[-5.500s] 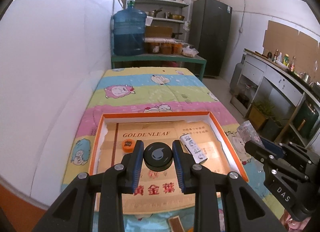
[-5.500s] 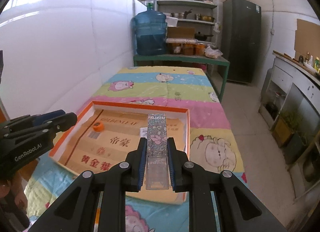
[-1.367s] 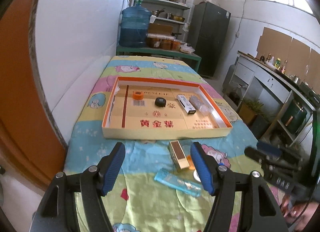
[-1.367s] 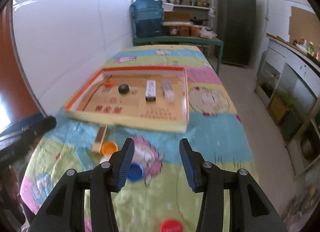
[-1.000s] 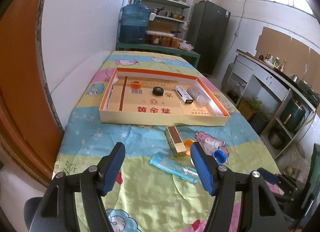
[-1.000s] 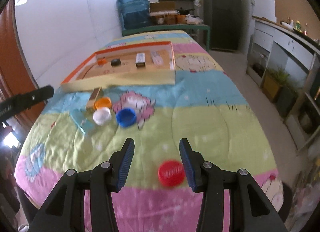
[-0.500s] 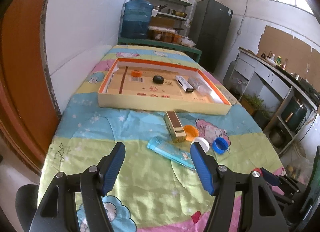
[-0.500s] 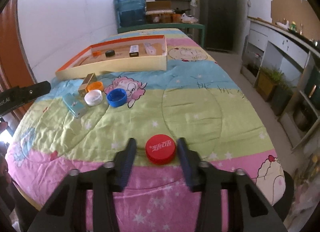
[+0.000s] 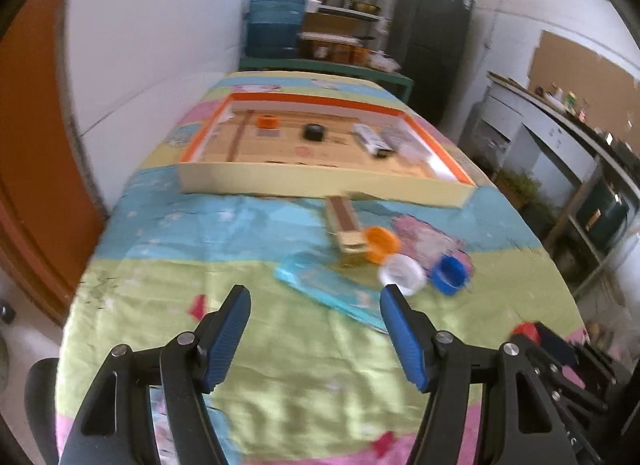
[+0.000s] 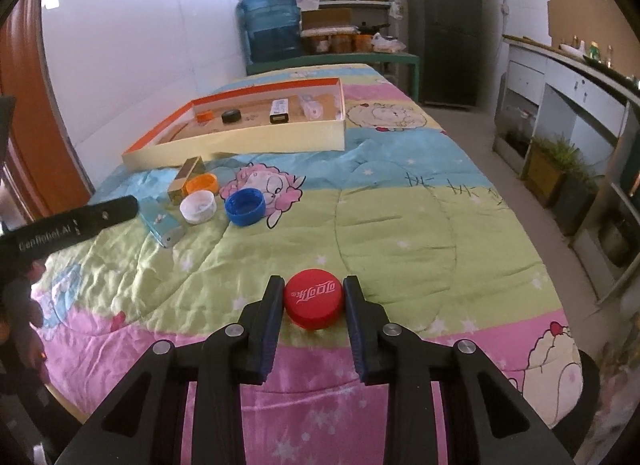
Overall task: Organize rigid objects
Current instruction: 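Grasp the red Coca-Cola cap on the quilt with the right gripper, then grasp the blue lighter on the quilt with the left gripper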
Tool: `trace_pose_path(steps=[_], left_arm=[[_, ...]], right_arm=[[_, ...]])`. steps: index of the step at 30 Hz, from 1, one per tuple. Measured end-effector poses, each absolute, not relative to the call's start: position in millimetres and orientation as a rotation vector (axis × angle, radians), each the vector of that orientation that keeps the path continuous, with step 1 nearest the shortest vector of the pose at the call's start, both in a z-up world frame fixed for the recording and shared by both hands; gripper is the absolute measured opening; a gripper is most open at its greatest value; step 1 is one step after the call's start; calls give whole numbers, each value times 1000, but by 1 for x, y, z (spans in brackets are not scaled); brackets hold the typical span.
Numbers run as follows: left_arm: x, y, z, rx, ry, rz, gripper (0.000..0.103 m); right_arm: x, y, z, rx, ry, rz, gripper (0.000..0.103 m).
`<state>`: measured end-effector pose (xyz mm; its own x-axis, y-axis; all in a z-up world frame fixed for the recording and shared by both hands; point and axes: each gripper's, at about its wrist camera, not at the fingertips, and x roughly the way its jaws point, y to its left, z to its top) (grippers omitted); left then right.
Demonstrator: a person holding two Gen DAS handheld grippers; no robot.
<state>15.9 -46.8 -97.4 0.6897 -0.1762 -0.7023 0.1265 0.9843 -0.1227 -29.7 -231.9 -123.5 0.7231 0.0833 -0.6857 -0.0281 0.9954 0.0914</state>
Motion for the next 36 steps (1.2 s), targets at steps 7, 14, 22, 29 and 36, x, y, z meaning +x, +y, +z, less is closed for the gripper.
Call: trace_pose_path(steps=[7, 14, 22, 29, 36], left_arm=[[16, -80, -113, 56, 804, -184, 67], [34, -66, -116, 7, 873, -181, 67], [33, -31, -112, -7, 928, -131, 67], [28, -4, -103, -69, 919, -69, 67], [50, -30, -110, -1, 895, -42, 67]], right_arm=[[-28, -241, -123, 101, 760, 66, 31], [-26, -246, -122, 128, 747, 77, 31], [-25, -243, -122, 120, 733, 101, 31], [-24, -241, -122, 131, 727, 127, 31], [-24, -241, -120, 131, 720, 132, 31]])
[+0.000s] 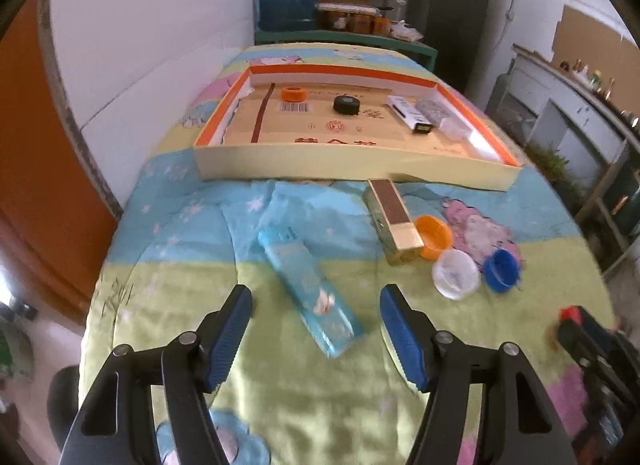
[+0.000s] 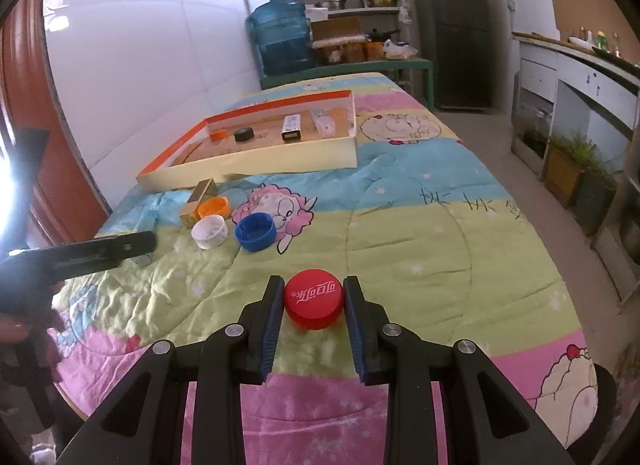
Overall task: Organize rigid objects
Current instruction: 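Grasp the blue lighter on the quilt with the left gripper, then carry the blue lighter with left tool while right tool carries the red cap to the tray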
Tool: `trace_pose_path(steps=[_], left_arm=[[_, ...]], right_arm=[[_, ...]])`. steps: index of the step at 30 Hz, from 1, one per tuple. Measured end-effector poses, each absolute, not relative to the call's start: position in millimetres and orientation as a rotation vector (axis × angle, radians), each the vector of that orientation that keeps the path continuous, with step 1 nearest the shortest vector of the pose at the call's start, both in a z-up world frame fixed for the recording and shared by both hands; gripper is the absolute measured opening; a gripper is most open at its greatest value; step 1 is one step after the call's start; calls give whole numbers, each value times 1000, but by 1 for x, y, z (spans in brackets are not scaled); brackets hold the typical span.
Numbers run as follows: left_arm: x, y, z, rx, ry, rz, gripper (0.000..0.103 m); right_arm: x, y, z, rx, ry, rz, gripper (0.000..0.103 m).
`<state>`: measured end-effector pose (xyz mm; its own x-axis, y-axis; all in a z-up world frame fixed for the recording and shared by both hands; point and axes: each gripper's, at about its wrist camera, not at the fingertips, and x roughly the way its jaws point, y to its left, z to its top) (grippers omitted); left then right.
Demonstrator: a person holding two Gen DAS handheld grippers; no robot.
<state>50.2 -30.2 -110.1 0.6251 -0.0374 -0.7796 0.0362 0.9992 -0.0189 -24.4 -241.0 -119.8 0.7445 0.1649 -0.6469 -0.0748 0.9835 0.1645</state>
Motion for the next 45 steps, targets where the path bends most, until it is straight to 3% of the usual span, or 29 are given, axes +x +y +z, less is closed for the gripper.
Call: trace_pose_path(steps=[2, 7, 11, 22, 45], left_arm=[[55, -33, -116, 30, 887, 10, 66], [54, -28, -116, 19, 869, 33, 51], [50, -24, -114, 38, 863, 31, 24], [44, -8, -109, -3, 835, -41, 22], [56, 5, -46, -77, 692, -126, 22]], right_arm=[[-24, -242, -121, 131, 724, 126, 31], [-22, -244, -122, 129, 730, 122, 31], [-18, -240, -122, 122, 733, 136, 31], [-7, -218, -106, 61, 704, 175, 31], [38, -179, -54, -25, 622, 211, 31]])
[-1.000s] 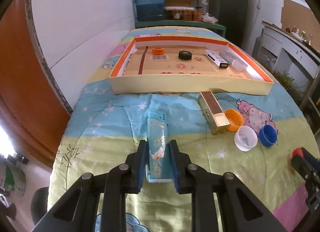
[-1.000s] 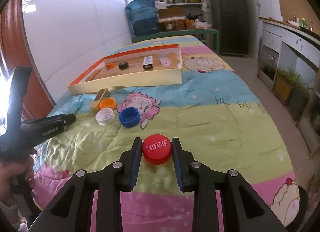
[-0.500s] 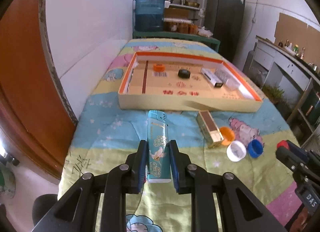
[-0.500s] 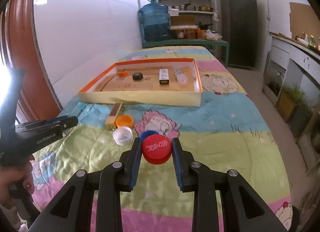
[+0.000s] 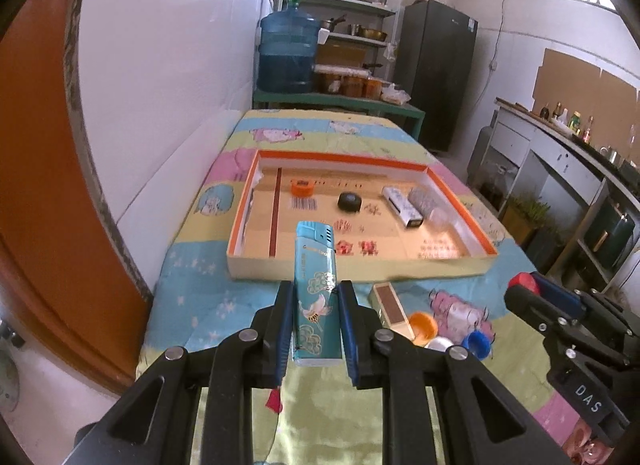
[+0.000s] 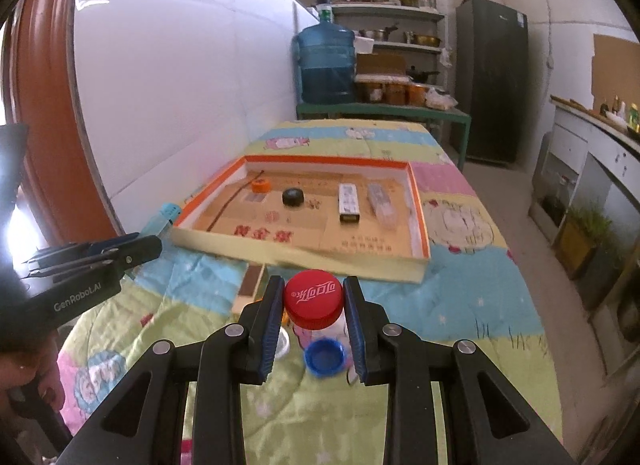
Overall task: Organize rigid objects
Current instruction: 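Carry the blue lighter with left tool while right tool carries the red cap to the tray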
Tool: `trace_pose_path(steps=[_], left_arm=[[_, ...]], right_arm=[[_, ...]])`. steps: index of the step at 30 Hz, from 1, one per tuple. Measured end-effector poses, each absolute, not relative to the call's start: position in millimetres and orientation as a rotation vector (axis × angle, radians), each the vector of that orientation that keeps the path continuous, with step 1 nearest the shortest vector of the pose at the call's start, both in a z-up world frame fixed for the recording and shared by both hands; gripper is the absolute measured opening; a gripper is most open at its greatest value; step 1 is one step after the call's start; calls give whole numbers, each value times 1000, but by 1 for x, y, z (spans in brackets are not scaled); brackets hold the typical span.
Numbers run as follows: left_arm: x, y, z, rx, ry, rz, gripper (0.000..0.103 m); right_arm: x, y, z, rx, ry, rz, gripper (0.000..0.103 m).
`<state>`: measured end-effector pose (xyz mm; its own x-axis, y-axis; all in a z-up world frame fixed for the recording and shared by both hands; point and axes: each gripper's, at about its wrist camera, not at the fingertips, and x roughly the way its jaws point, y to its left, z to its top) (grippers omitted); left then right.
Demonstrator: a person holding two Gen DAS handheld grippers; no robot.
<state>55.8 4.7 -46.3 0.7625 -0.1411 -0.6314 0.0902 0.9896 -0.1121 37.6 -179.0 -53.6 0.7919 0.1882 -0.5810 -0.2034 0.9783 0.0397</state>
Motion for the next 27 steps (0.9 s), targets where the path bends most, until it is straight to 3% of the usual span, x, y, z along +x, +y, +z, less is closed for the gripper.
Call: trace_pose_path(steps=[27], left_arm=[[131, 8, -19, -87, 685, -89, 22]], right_arm=[[127, -162, -17, 8, 616, 242, 31]])
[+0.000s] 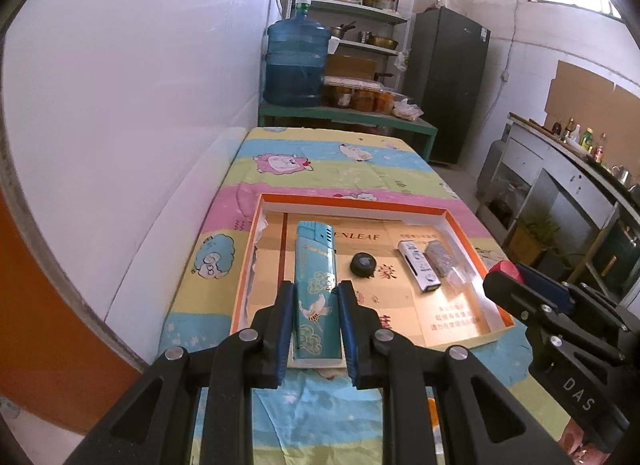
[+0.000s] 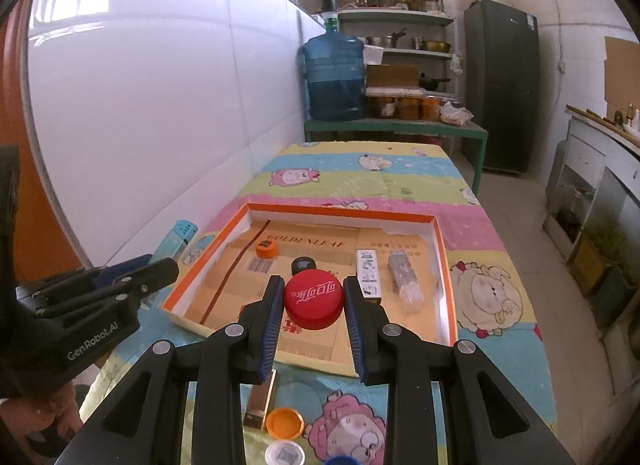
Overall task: Organize rigid objects
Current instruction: 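Carry the blue lighter with left tool while right tool carries the red cap to the tray, then lower the blue lighter with left tool while right tool lowers the red cap into the tray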
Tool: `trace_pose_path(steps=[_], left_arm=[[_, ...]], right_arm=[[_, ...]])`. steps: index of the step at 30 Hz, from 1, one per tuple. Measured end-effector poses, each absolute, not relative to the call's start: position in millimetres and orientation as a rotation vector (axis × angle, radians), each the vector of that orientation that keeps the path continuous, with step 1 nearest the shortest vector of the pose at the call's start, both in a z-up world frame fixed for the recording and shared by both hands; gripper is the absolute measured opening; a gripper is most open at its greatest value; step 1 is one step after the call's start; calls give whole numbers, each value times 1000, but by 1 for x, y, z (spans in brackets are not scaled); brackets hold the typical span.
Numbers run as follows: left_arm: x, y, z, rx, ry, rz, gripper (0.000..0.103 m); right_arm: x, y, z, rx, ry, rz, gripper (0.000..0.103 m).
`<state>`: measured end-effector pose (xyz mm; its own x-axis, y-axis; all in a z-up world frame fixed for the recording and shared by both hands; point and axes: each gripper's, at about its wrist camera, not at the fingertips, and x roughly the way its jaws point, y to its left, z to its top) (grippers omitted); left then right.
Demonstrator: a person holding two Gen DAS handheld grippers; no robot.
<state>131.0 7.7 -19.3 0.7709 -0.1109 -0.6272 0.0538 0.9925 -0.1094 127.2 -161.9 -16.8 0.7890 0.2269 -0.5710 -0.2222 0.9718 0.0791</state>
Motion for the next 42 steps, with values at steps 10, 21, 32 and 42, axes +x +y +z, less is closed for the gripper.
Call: trace_pose_path(steps=[10, 21, 32, 42], left_arm=[[157, 10, -27, -67, 720, -66, 22], [184, 11, -39, -61, 760, -55, 22], [200, 12, -54, -63, 795, -53, 22], [212, 11, -73, -72, 842, -66, 22]], right_arm=[[158, -158, -24, 19, 650, 258, 31], [188, -158, -37, 23, 692, 270, 31], [208, -155, -52, 18, 728, 283, 31], [224, -149, -72, 9, 776, 293, 31]])
